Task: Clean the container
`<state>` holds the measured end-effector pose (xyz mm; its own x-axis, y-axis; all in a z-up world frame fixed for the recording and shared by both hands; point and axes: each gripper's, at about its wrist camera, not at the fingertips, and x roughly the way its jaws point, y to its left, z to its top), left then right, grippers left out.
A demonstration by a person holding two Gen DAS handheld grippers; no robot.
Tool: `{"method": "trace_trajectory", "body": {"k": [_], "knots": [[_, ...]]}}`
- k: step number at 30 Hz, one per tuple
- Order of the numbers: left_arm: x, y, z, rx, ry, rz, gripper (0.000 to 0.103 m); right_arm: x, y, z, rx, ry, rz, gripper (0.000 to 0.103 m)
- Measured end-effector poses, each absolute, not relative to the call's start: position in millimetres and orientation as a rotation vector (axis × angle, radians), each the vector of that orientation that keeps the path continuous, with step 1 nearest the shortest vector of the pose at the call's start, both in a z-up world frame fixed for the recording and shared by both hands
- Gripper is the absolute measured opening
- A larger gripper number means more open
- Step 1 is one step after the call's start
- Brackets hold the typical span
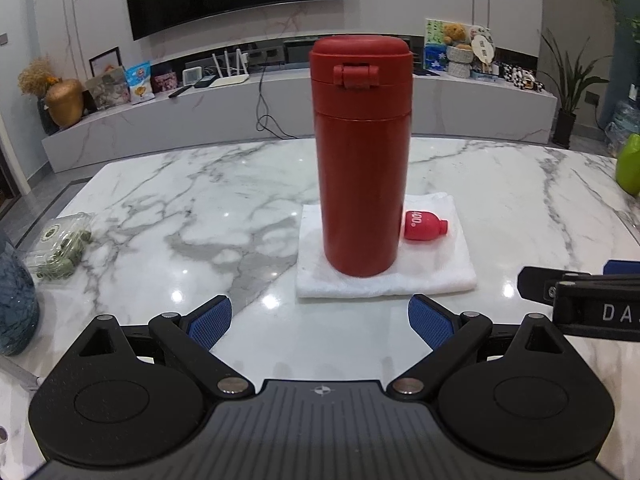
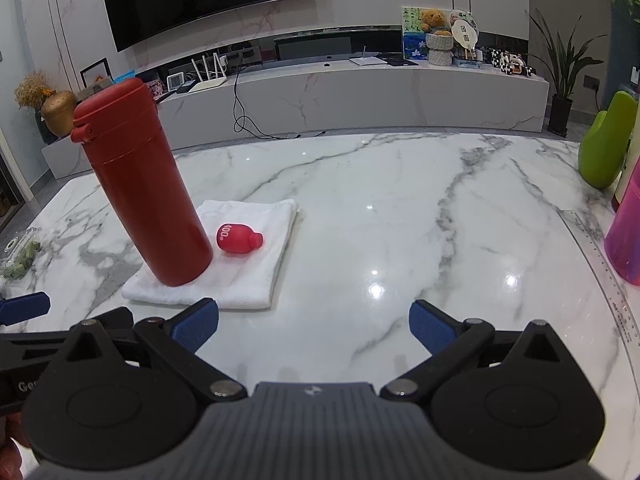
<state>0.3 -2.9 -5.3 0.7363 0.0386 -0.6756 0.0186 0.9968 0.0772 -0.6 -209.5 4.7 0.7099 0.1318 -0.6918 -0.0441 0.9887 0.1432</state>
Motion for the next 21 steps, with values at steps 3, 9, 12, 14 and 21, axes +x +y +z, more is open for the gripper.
{"method": "trace_trajectory", "body": {"k": [3,9,12,14,21], "knots": [[1.1,-3.6,-6.6,0.081,0.75,0.012,0.097,-0.4,-209.5,4.1,0.119,0.778,0.098,0.103],[1.4,-2.9,-7.9,0.07,0.764,0.02,0.097,-0.1,-209.4,2.9,0.117,0.783,0.098,0.103],[1.9,-2.4,-8.4,0.069,0.767,0.024,0.097,0.1,-209.3,2.3,0.117,0.786,0.098,0.103],[2.4,-1.8,-8.4,0.064,0.772,0.025,0.097,0.2,-209.3,1.9,0.116,0.787,0.098,0.103],[3.1,-1.6,-8.6,0.06,0.779,0.028,0.097,-0.2,-209.1,1.9,0.113,0.786,0.1,0.103]]}}
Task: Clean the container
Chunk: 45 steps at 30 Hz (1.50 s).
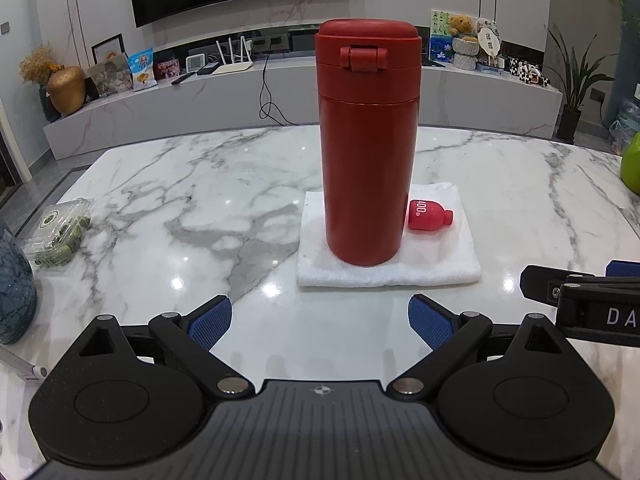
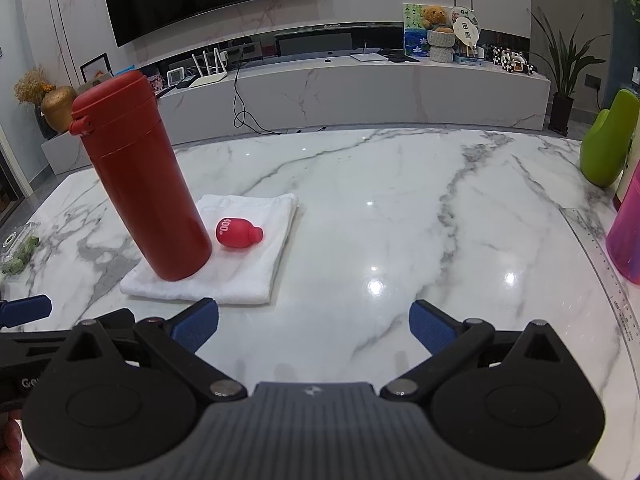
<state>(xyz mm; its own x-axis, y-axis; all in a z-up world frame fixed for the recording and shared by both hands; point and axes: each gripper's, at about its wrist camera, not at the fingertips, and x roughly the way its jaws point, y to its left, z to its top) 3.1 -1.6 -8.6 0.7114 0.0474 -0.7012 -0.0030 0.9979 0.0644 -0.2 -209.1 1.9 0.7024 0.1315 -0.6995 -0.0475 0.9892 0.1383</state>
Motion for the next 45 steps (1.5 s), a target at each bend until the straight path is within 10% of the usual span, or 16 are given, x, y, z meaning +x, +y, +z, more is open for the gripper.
{"method": "trace_trajectory", "body": {"k": [45], "knots": [[12.2,1.3,-16.3,0.07,0.83,0.03,0.097,6.1,-206.9,4.7,0.078,0.735,0.163,0.102]]}}
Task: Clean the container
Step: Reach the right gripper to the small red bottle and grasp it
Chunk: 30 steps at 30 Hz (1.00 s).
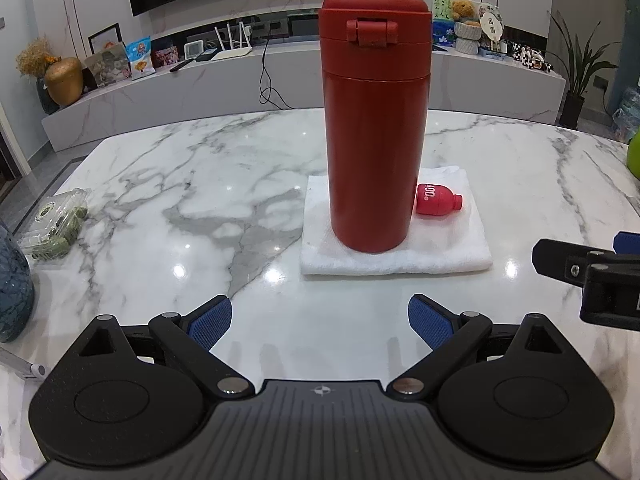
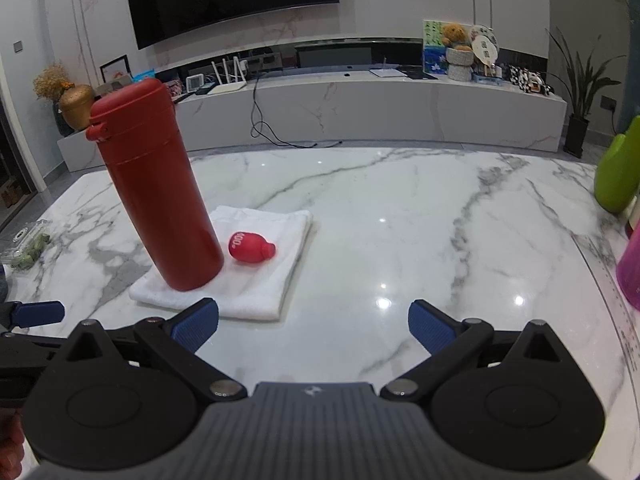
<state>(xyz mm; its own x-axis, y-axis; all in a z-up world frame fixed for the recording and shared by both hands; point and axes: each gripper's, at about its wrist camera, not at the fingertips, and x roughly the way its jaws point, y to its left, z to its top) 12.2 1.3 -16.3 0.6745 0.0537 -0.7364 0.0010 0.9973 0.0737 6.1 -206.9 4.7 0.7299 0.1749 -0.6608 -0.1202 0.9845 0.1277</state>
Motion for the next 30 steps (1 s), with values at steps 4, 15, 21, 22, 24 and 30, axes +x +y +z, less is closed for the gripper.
{"method": "trace_trajectory", "body": {"k": [4,15,21,22,24,30], "knots": [[16,2,-16,0.072,0.833,0.022,0.097,10,-205,6,0.058,0.721,0.195,0.093],[31,4,-14,0.079,0.831,-0.005,0.097,25,-194,12,-0.047,0.68,0.388,0.071],[38,7,-20,0.082,0.855,-0.016,0.097,46,-188,13,-0.106,0.665,0.504,0.064],[39,7,-21,0.083,0.858,-0.016,0.097,50,-187,13,-0.116,0.665,0.523,0.06],[41,7,-22,0.083,0.863,-0.018,0.097,58,-184,10,-0.145,0.668,0.554,0.052],[46,4,-25,0.095,0.865,-0.028,0.097,81,-174,-2,-0.233,0.688,0.598,0.046]]}}
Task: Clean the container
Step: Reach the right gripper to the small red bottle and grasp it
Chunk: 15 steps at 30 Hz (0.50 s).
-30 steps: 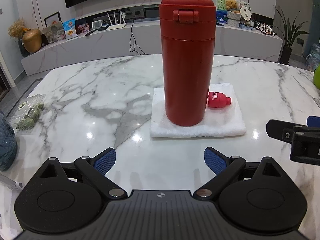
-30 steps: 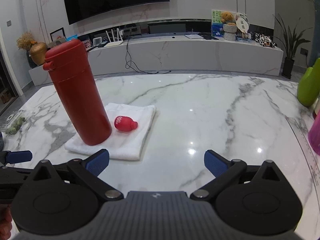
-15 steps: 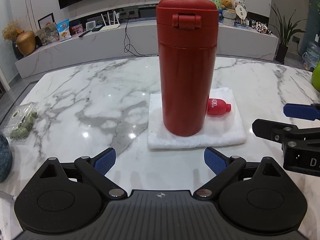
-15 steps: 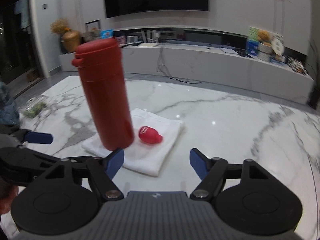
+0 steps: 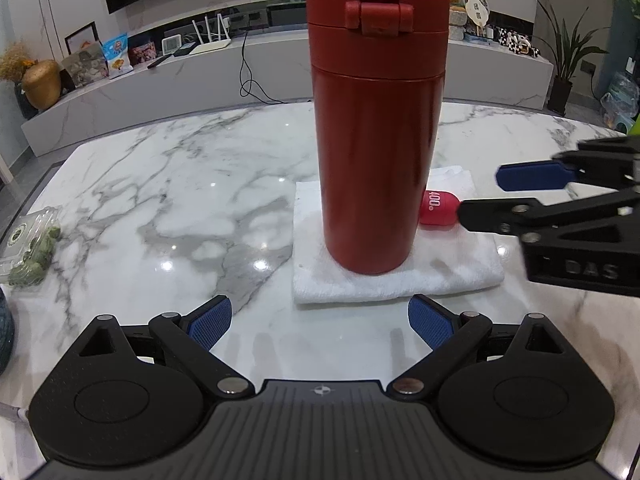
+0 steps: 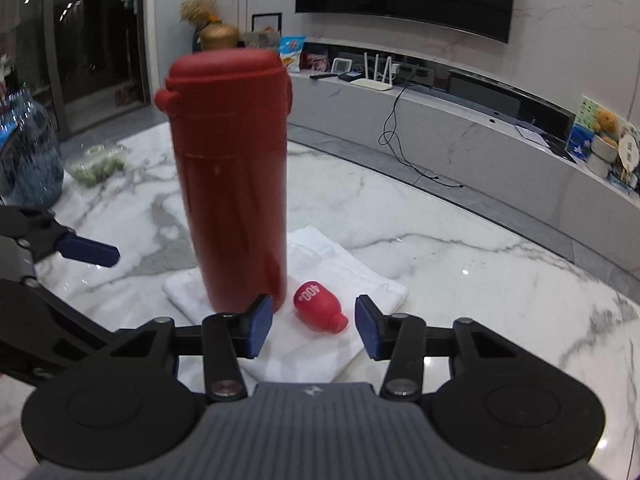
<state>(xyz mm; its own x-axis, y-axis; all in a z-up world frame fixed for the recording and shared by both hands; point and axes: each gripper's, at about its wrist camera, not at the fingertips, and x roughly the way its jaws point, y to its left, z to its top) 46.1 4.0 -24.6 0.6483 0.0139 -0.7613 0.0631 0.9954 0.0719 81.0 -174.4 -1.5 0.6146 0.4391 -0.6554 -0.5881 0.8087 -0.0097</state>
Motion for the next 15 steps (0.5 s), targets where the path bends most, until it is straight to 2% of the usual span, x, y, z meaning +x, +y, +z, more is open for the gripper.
{"method": "trace_trajectory", "body": {"k": [1,3,15], "knots": [[47,3,-25,0.097,0.866,-0.03,0.097,85,-173,-3,-0.241,0.694,0.606,0.042],[49,3,-26,0.1,0.869,-0.037,0.097,92,-172,-7,-0.26,0.701,0.619,0.04],[54,2,-29,0.104,0.878,-0.044,0.097,117,-164,-25,-0.332,0.733,0.677,0.04]]}}
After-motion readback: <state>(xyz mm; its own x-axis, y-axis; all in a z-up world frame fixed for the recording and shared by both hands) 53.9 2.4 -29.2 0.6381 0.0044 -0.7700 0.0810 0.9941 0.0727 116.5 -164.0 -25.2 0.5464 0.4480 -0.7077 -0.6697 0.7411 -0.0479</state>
